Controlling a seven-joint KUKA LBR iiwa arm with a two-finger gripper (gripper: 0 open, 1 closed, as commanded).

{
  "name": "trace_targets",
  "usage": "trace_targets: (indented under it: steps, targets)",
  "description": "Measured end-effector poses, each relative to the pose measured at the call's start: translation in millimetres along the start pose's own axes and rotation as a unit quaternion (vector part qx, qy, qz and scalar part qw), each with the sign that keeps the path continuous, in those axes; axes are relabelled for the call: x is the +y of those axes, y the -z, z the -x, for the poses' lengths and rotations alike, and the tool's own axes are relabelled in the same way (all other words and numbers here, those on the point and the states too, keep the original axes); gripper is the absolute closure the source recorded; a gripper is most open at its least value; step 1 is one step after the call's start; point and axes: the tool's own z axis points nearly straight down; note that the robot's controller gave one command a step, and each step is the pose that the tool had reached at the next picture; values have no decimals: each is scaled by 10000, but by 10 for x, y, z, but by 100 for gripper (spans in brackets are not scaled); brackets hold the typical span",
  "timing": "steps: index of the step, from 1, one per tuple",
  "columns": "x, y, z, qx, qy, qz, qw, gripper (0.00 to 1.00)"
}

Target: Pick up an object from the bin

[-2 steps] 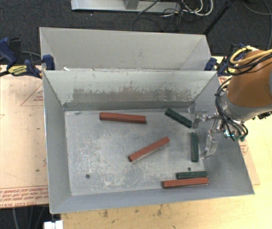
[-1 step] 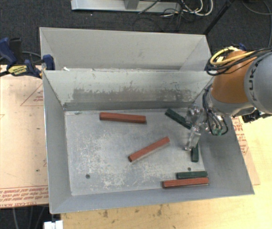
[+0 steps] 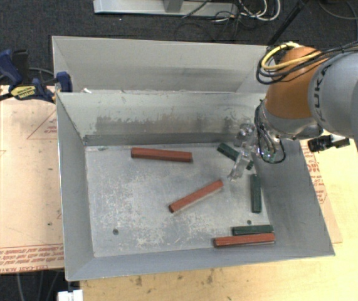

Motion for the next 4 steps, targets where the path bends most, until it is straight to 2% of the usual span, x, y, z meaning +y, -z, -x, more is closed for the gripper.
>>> trace_targets:
  steps: [1, 2, 3, 4]
  targets:
    - [-37, 131, 79, 8, -658, -14, 9978, 0]
    - [-28, -330, 44, 38, -1521, -24, 9883, 0]
    - [-20, -328, 47, 20, -1505, -24, 9886, 0]
    - [-17, -318, 52, 13, -1506, -20, 9886, 100]
